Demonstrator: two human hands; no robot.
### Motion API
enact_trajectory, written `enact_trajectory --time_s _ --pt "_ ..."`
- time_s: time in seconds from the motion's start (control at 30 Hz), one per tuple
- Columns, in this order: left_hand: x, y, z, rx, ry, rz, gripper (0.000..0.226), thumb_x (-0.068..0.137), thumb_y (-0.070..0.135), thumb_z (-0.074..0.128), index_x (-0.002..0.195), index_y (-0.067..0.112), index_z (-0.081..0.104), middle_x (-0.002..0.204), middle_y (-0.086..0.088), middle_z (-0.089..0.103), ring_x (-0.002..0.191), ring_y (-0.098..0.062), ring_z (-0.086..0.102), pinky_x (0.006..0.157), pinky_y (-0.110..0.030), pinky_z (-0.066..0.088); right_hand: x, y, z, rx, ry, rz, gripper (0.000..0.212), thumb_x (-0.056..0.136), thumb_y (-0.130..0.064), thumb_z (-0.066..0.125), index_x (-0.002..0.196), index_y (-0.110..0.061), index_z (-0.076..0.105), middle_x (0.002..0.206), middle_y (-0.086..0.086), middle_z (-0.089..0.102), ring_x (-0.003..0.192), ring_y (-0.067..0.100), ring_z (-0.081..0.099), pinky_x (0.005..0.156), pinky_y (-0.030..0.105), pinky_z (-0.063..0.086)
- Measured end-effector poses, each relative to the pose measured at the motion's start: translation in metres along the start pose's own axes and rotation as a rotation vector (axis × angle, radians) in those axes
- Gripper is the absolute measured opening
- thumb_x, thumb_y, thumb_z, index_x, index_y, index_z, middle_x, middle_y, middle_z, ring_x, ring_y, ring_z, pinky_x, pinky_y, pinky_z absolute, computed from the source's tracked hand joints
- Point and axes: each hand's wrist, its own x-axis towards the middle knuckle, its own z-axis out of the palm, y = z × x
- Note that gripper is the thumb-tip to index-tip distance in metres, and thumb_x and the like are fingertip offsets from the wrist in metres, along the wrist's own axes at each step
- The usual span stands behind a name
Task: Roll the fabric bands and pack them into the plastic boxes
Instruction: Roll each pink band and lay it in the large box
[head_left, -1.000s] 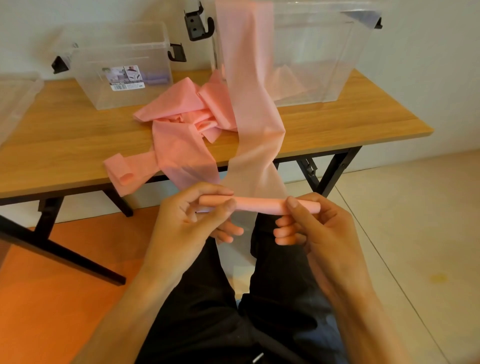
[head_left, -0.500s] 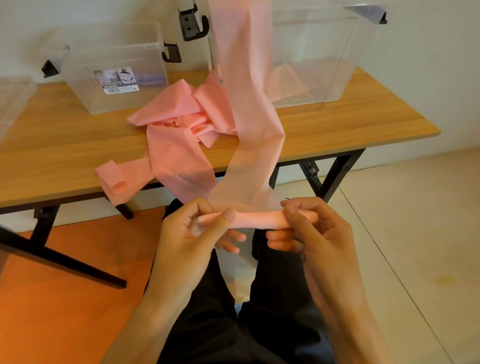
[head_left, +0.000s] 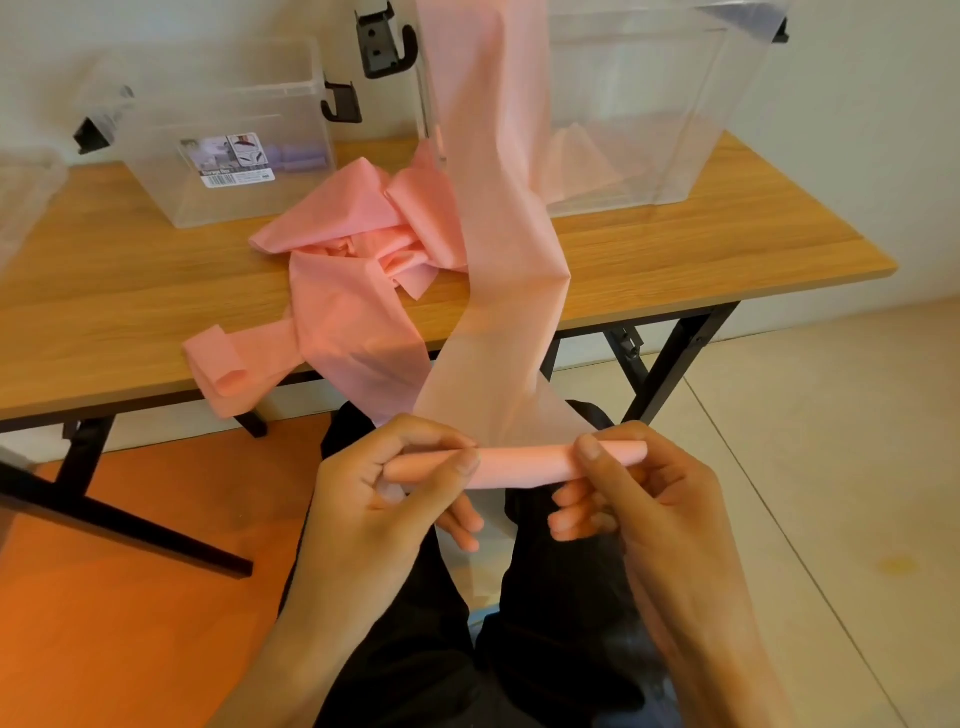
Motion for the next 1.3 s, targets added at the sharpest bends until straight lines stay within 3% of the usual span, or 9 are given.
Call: enact_trajectory --time_s 0.13,0.23,0.37,0.53,0.77,0.87,1.03,1.2,1.3 --pt "0.0017 -0.0018 -0.0010 0.033 0.044 -0.002 0.011 0.088 0.022 0.070 0.082 0.014 0.072 0.065 -0.011 0.068 0.050 -0.030 0.065 0.048 -0.032 0.055 0.0018 -0.0008 0.0000 0.044 -0.027 0.017 0.025 0.077 -0.027 0.072 0.096 -0.012 0.075 0.085 0.019 0.074 0.068 0.034 0.074 0.057 0.033 0.062" --pt "0.0015 0.0005 -0.0012 0.003 -0.014 -0.010 0.015 0.087 0.028 0.076 0.091 0.014 0.072 0.071 -0.011 0.071 0.054 -0.032 0.069 0.052 -0.033 0.058 0.0026 0.0006 -0.0003 0.032 -0.002 0.023 0.029 0.076 -0.030 0.071 0.094 -0.008 0.073 0.078 0.020 0.073 0.061 0.031 0.072 0.055 0.029 0.060" --pt "-0.0010 0.0033 0.0024 0.054 -0.024 0.040 0.014 0.079 0.013 0.073 0.091 0.007 0.073 0.072 -0.010 0.074 0.057 -0.030 0.072 0.054 -0.031 0.060 0.0033 -0.0016 -0.0001 0.034 0.009 0.029 0.036 0.073 -0.038 0.071 0.093 -0.008 0.073 0.070 0.021 0.070 0.052 0.029 0.067 0.051 0.026 0.056" --pt "0.0003 0.0020 0.0010 0.079 0.047 0.052 0.012 0.083 0.027 0.078 0.082 0.016 0.073 0.070 -0.011 0.073 0.052 -0.030 0.070 0.049 -0.034 0.058 0.0037 -0.0018 -0.0046 0.057 -0.090 0.028 0.028 0.075 -0.022 0.073 0.100 -0.011 0.075 0.077 0.021 0.069 0.060 0.031 0.068 0.058 0.032 0.060" --pt "0.0020 0.0042 0.0007 0.048 0.067 0.058 0.013 0.078 0.022 0.072 0.088 0.014 0.075 0.080 -0.008 0.076 0.056 -0.030 0.073 0.050 -0.032 0.059 0.0031 -0.0011 -0.0036 -0.034 0.006 -0.056 0.032 0.081 -0.038 0.065 0.083 -0.005 0.068 0.053 0.017 0.059 0.039 0.023 0.051 0.052 0.021 0.049" --pt "0.0038 0.0036 0.0000 0.023 0.086 0.038 0.010 0.082 0.023 0.069 0.085 0.014 0.072 0.080 -0.010 0.076 0.055 -0.030 0.071 0.049 -0.032 0.058 0.0037 -0.0021 -0.0005 -0.039 -0.027 -0.046 0.034 0.078 -0.043 0.066 0.091 -0.012 0.070 0.067 0.016 0.067 0.048 0.028 0.062 0.054 0.024 0.054" --pt "0.0040 0.0043 -0.0001 -0.006 0.077 0.000 0.018 0.086 0.030 0.075 0.083 0.014 0.068 0.069 -0.012 0.069 0.056 -0.032 0.071 0.048 -0.033 0.057 0.0048 -0.0003 -0.0003 0.022 -0.054 0.006 0.024 0.078 -0.028 0.070 0.091 -0.008 0.072 0.082 0.020 0.071 0.066 0.034 0.071 0.057 0.032 0.061" --pt "0.0006 0.0028 -0.0010 -0.025 0.109 -0.027 0.027 0.082 0.030 0.081 0.077 0.010 0.063 0.063 -0.014 0.067 0.054 -0.034 0.070 0.049 -0.033 0.057 0.0054 0.0007 0.0018 0.044 -0.024 0.027 0.014 0.085 -0.013 0.068 0.099 -0.013 0.071 0.073 0.022 0.069 0.055 0.032 0.067 0.056 0.033 0.060" --pt "0.0003 0.0031 -0.0003 -0.034 0.114 -0.044 0.025 0.078 0.025 0.083 0.086 0.014 0.062 0.068 -0.011 0.070 0.053 -0.033 0.068 0.051 -0.036 0.058 0.0047 -0.0018 0.0032 0.052 -0.025 0.022 0.016 0.081 -0.020 0.067 0.094 -0.014 0.074 0.069 0.021 0.068 0.049 0.031 0.064 0.051 0.028 0.056"
